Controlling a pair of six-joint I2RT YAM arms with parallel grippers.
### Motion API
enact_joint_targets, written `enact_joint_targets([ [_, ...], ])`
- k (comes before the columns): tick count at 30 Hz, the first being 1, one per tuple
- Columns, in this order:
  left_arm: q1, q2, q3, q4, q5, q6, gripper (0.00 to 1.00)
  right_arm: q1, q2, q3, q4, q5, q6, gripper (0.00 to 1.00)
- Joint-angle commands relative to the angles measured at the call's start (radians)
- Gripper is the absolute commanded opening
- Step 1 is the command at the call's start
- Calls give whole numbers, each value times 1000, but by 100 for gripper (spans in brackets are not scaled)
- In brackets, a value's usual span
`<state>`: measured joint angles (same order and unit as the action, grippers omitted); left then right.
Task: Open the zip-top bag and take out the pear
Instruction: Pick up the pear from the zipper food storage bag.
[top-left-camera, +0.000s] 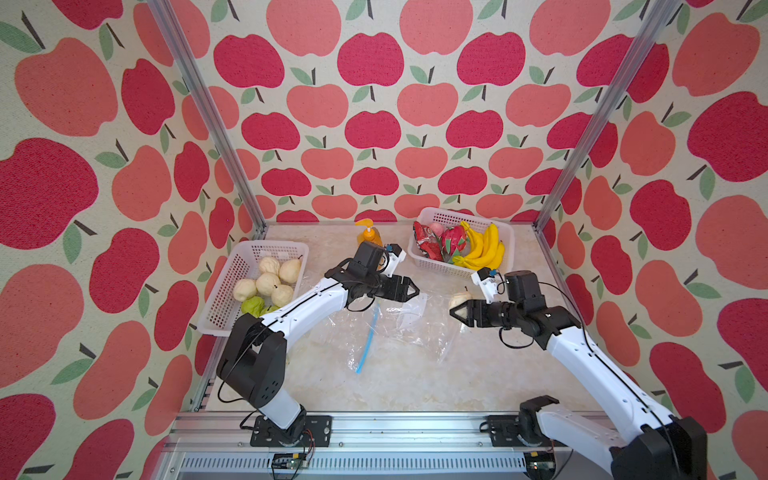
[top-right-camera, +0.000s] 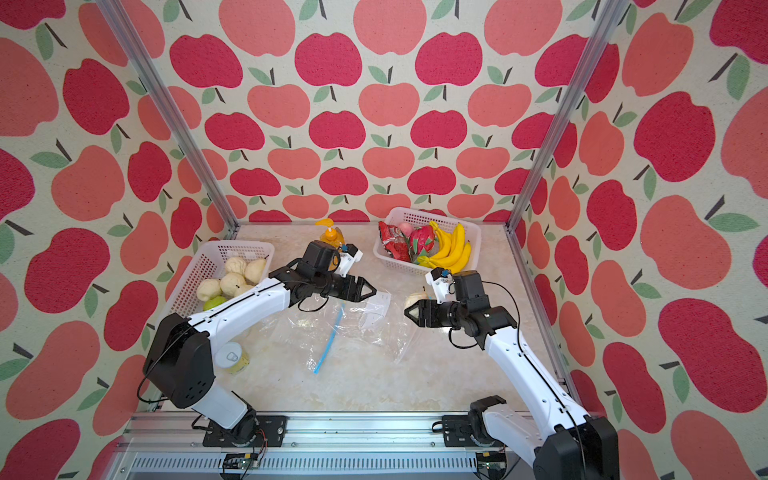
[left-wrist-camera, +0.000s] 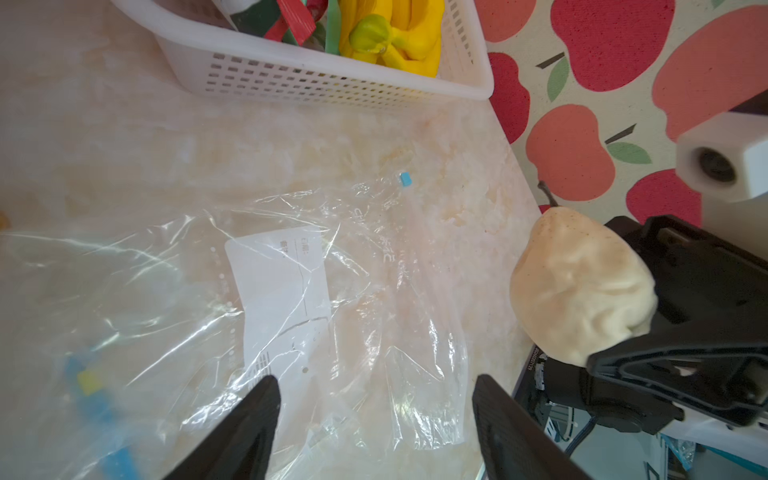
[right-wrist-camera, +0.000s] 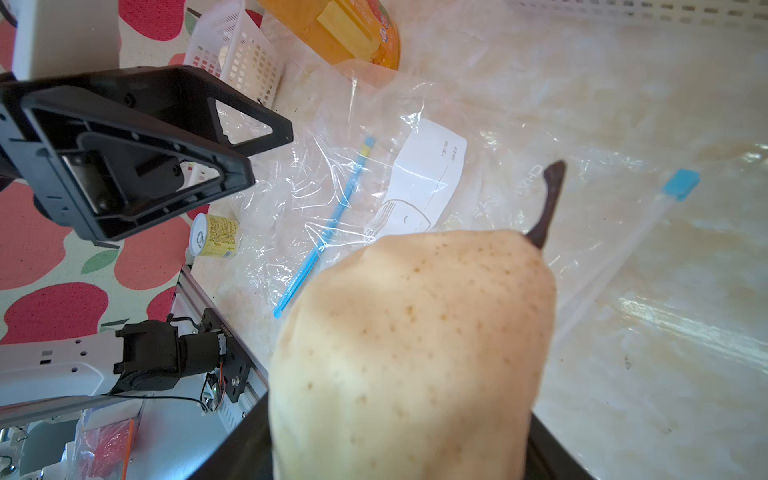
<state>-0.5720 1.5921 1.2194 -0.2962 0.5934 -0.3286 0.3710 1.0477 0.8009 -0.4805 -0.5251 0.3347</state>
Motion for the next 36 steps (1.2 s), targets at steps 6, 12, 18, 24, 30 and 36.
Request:
enact_joint_targets([
  [6, 21, 8, 121, -80, 297, -64, 79, 71, 15, 23, 181, -121, -346, 63],
  [12, 8, 6, 113, -18, 372, -97, 80, 132, 48, 42, 233, -130, -491, 66],
  [18, -18, -2, 96, 17, 409, -127, 82, 162, 81, 63, 259, -131, -503, 67],
  [24, -55, 18, 93, 37, 420, -150, 84, 183, 97, 72, 277, -120, -508, 67],
  [30, -65, 39, 108, -4, 381, -143, 84, 195, 97, 69, 291, -103, -505, 67],
  [36, -84, 72, 163, -134, 292, -75, 83, 198, 92, 66, 294, -74, -503, 67],
])
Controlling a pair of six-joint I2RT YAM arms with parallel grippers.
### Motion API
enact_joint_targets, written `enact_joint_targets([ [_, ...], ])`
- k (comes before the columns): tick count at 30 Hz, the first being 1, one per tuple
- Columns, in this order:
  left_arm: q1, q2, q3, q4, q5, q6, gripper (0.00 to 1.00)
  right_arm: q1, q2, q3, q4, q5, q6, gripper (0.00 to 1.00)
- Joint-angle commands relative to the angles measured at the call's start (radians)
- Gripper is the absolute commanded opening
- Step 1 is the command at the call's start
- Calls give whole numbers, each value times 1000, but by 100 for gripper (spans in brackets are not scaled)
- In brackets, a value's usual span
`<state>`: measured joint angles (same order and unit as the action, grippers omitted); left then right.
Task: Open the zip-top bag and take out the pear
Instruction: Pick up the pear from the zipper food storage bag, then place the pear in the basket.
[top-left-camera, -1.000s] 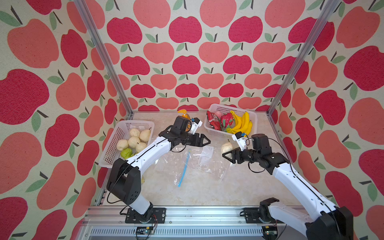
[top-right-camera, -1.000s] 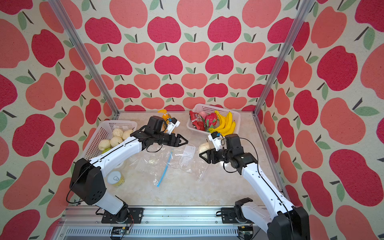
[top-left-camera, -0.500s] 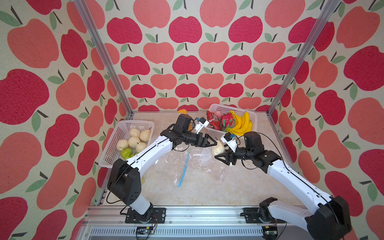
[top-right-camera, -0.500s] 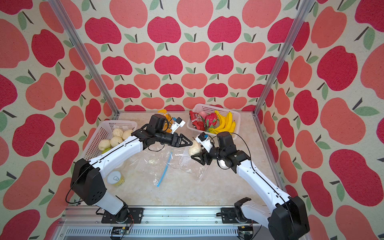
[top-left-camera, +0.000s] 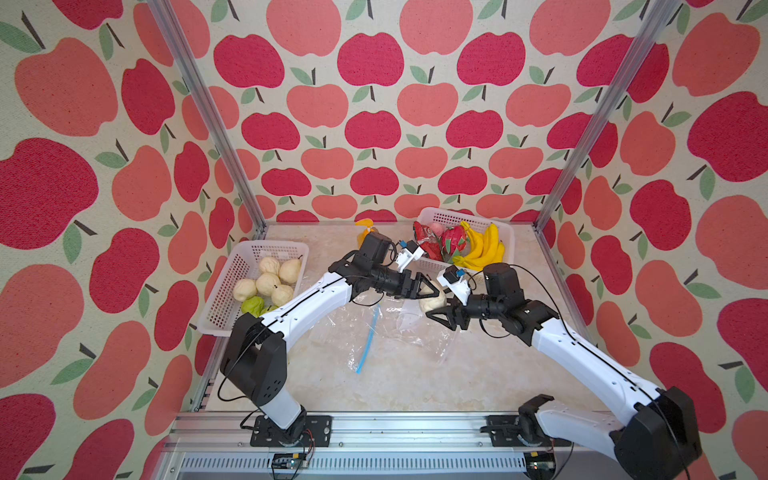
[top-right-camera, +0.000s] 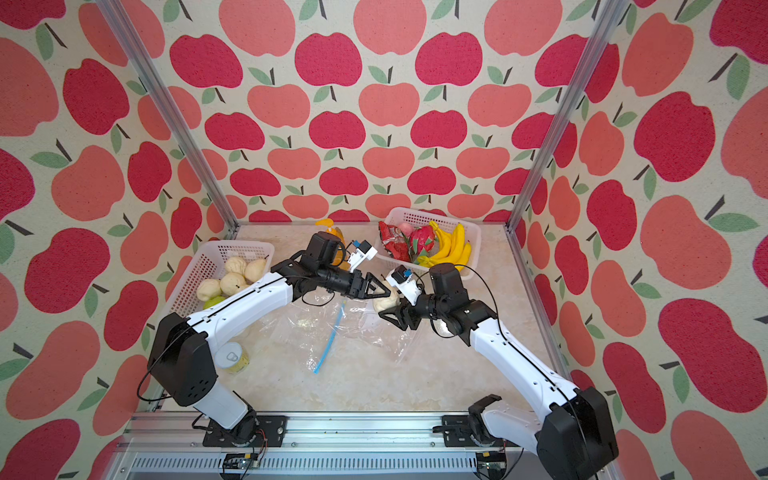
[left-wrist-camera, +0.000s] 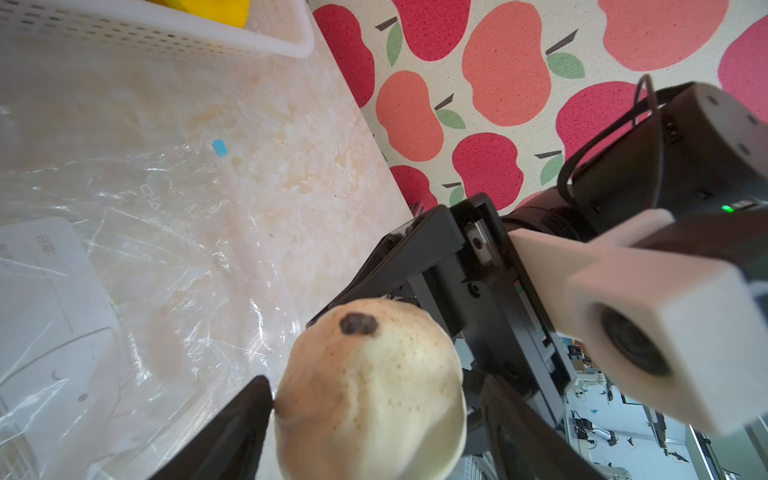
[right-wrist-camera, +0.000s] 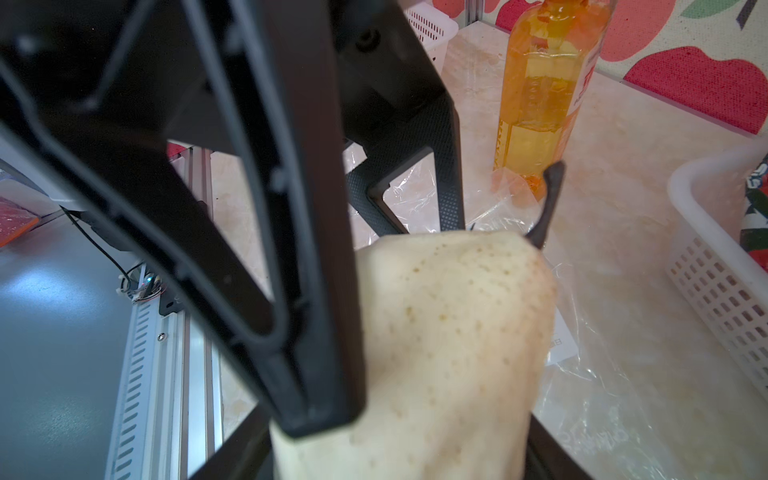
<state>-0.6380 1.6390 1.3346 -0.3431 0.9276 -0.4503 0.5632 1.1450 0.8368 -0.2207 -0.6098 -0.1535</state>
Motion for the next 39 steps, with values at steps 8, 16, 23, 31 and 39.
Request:
enact_joint_targets([
  [8, -24, 47, 62, -80, -29, 37, 75, 7, 7, 34, 35, 36, -10, 75],
  [16, 69, 28, 26, -81, -52, 22, 57, 1, 19, 52, -5, 164, 62, 98],
  [23, 340, -36, 12, -225, -241, 154, 59, -73, -8, 17, -49, 175, 276, 98],
  [31, 755, -38, 44, -317, -544, 292, 59, -155, -116, -23, -184, 268, 476, 94],
  [39, 937, 5, 56, -285, -634, 312, 59, -221, -150, -6, -298, 319, 554, 94],
])
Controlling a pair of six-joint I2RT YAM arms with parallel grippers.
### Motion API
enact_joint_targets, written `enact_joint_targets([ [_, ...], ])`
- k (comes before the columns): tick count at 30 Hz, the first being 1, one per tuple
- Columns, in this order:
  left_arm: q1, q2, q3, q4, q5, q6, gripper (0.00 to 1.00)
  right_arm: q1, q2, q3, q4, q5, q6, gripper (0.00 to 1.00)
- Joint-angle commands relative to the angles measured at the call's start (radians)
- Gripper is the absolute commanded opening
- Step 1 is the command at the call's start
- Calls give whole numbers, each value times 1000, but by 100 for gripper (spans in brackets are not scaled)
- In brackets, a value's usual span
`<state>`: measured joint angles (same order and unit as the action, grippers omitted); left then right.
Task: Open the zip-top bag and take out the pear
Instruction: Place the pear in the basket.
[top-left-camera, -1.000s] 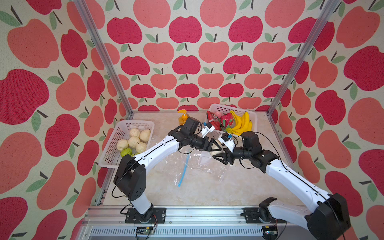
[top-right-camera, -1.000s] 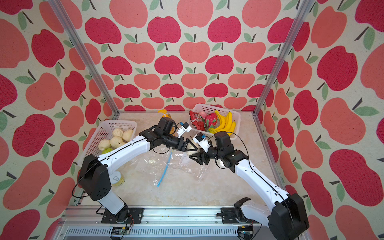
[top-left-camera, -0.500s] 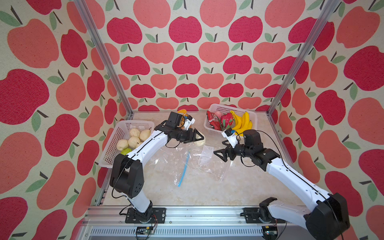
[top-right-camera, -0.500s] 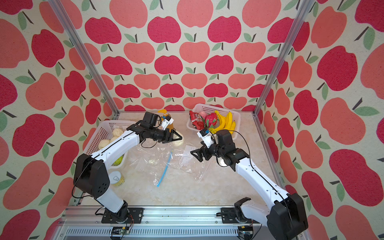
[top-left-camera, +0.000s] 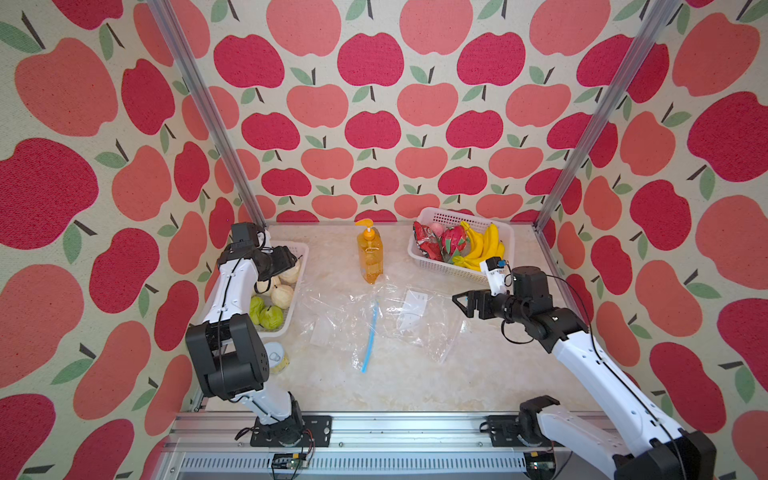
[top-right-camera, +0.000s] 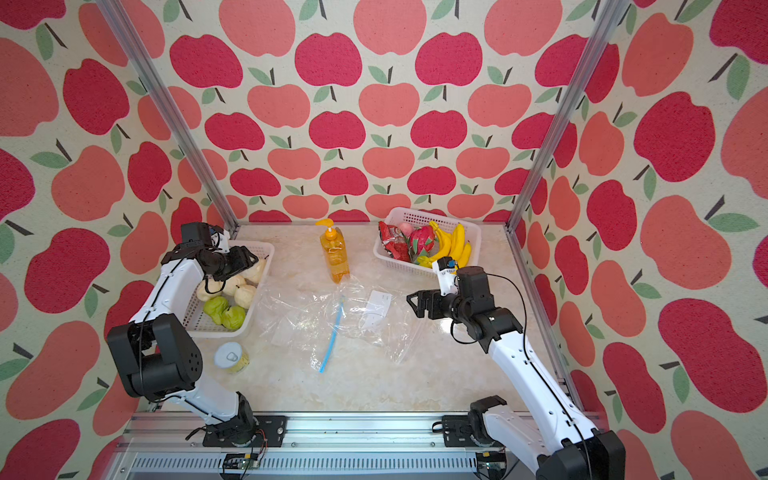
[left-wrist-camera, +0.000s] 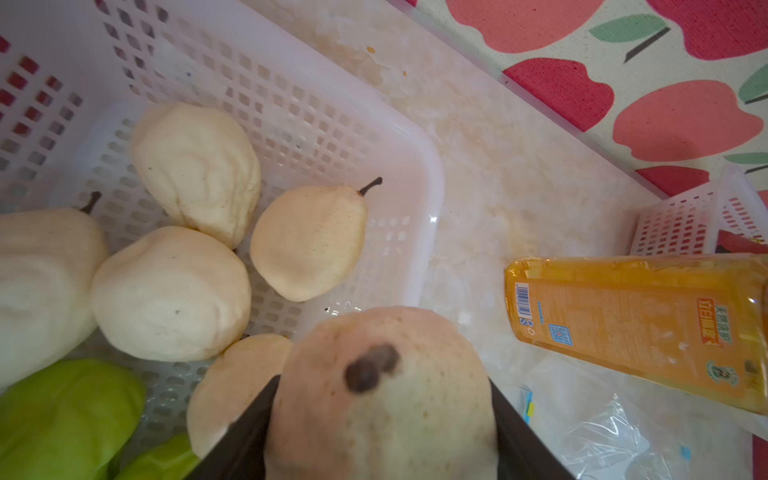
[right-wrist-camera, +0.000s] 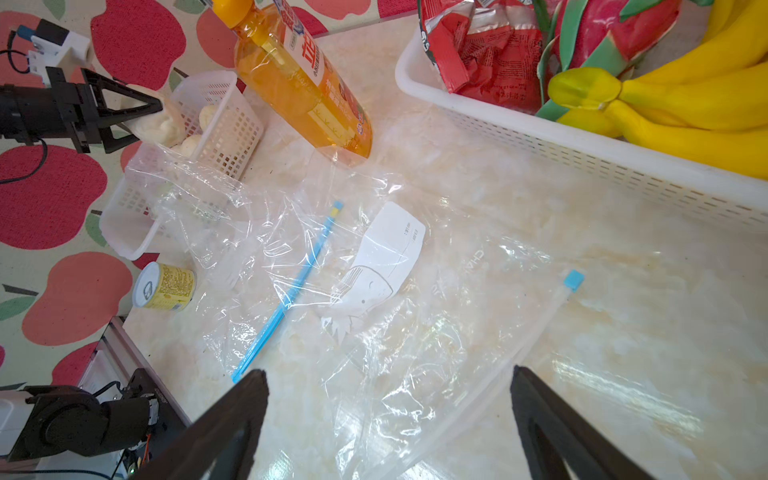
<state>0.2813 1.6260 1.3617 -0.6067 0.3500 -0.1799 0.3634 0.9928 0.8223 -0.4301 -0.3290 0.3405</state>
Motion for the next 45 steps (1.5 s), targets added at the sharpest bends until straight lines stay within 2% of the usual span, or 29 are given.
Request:
enact_joint_targets([
  [1, 29, 20, 27, -18, -61, 42, 60, -30, 9, 13, -101, 40, 67, 94],
  [11, 130, 53, 56, -27, -110, 75, 62, -75, 78, 9, -135, 40, 103, 96],
  [16, 138, 86, 49, -28, -117, 78, 67, -100, 81, 9, -136, 34, 118, 96],
  [22, 139, 95, 25, -27, -105, 77, 80, -144, 82, 7, -148, 20, 116, 98],
  [29, 138, -97, -79, 85, -68, 67, 91, -248, 75, -22, -129, -7, 106, 99],
  [30, 139, -133, -95, 102, -65, 55, 98, -266, 72, -28, -118, -10, 99, 99],
  [34, 126, -285, -195, 190, -47, 6, 98, -343, 46, -71, -39, -18, 54, 99],
  [37, 63, -418, -311, 298, -125, 7, 98, -408, 16, -119, 48, -4, 19, 99],
  [41, -82, -579, -528, 521, -307, 121, 98, -466, -54, -207, 198, 52, -59, 99],
  [45, -153, -666, -714, 699, -336, 138, 98, -481, -135, -298, 340, 113, -122, 98],
])
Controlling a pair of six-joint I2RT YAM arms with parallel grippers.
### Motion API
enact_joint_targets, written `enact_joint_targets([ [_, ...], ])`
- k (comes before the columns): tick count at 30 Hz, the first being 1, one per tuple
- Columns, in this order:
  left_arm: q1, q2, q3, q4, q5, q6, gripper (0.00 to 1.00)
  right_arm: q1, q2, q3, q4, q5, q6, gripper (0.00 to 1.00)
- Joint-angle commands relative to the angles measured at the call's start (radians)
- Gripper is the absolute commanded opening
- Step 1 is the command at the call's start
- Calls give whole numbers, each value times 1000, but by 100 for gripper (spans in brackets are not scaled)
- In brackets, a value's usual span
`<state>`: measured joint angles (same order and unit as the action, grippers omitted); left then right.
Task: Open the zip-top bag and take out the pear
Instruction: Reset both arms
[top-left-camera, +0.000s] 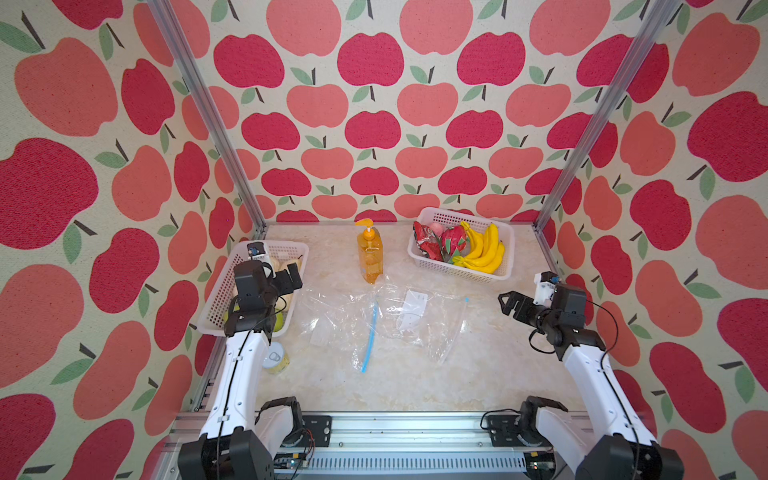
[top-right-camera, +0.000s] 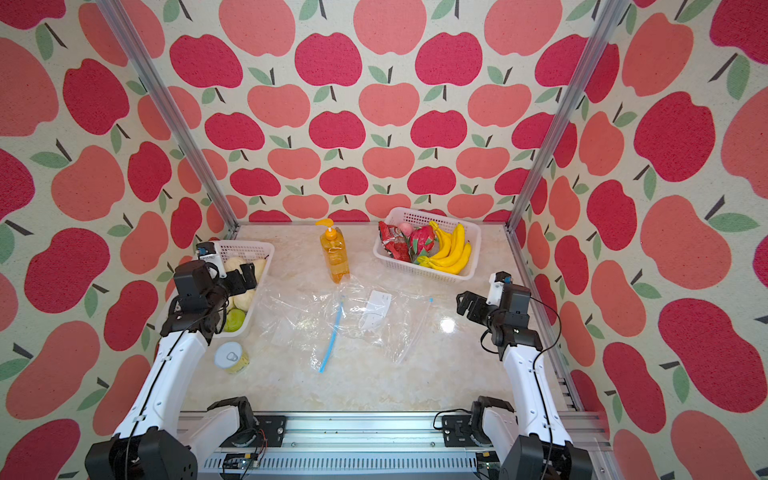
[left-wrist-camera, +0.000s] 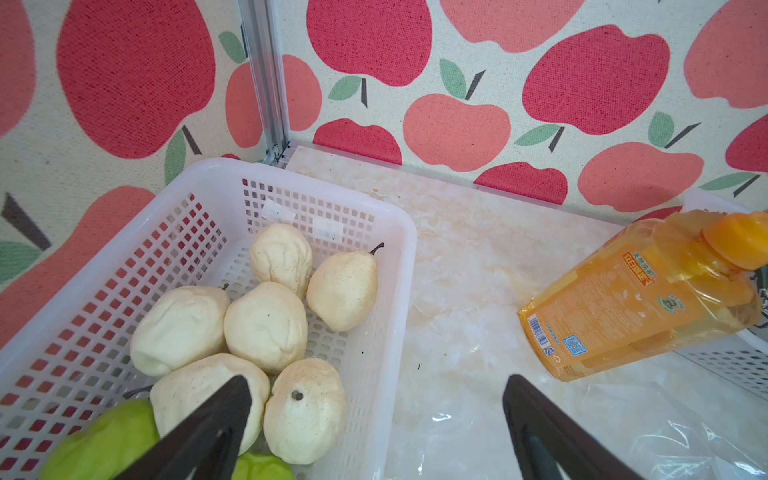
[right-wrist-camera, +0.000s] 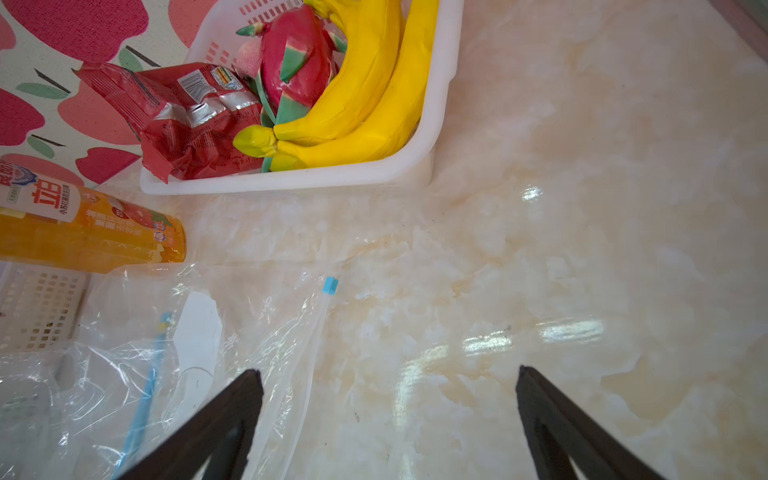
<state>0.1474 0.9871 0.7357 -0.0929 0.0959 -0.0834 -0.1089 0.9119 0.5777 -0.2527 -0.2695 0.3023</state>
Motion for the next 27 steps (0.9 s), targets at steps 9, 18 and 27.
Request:
enact_joint_targets([
  [9, -174, -47, -360, 447, -31, 23, 99, -2, -197, -311, 487, 171, -167, 98],
  [18, -190, 51, -515, 693, 1, 75, 100, 49, -39, -376, 732, 248, -195, 97],
  [27, -190, 255, -484, 858, 44, 88, 100, 95, 153, -410, 967, 296, -213, 97],
])
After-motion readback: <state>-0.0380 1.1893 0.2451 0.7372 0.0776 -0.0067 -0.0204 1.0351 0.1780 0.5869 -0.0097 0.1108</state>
